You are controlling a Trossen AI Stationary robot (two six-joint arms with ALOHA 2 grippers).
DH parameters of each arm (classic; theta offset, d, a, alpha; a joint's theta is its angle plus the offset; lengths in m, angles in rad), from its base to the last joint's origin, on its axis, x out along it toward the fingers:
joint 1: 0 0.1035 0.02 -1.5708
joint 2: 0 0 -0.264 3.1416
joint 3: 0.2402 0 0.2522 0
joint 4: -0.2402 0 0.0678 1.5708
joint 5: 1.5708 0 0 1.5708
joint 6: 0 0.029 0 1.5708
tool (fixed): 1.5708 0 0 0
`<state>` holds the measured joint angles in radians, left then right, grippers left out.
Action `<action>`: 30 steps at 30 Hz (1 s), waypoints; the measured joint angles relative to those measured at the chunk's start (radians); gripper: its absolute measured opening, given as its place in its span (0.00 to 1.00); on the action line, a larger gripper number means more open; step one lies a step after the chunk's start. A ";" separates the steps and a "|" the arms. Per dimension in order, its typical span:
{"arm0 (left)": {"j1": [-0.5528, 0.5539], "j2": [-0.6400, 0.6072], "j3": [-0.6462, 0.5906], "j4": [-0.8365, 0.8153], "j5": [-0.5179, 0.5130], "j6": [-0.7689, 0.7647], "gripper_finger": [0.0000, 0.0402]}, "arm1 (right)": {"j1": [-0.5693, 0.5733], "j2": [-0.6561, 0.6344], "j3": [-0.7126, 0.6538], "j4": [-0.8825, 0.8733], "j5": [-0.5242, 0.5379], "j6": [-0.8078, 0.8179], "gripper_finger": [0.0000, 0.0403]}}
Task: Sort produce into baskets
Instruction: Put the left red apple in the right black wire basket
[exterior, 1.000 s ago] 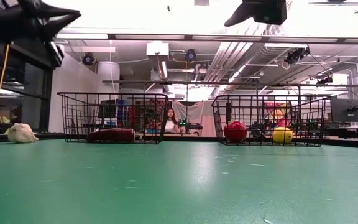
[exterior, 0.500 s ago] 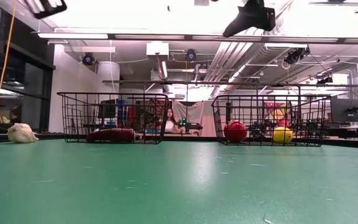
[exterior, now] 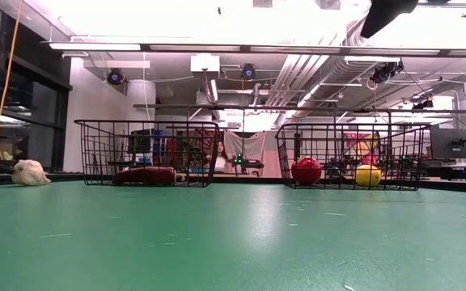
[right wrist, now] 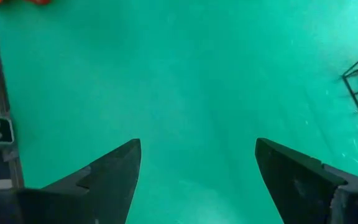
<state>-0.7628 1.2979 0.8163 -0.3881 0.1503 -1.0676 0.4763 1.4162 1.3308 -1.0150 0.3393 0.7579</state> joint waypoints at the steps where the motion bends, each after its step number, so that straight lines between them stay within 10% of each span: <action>1: 0.000 0.011 0.000 0.004 0.004 -0.051 0.40 | 0.010 0.000 0.000 0.001 0.003 -0.003 0.77; 21: 0.048 -0.010 0.001 0.005 0.079 0.055 0.58 | 0.069 0.000 0.000 0.003 0.076 0.169 0.77; 30: 0.042 -0.014 0.001 0.025 0.108 -0.179 0.64 | 0.067 0.001 0.000 0.024 0.080 0.233 0.77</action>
<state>-0.7204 1.2839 0.8177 -0.3635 0.2582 -1.2462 0.5433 1.4170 1.3308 -0.9912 0.4194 0.9905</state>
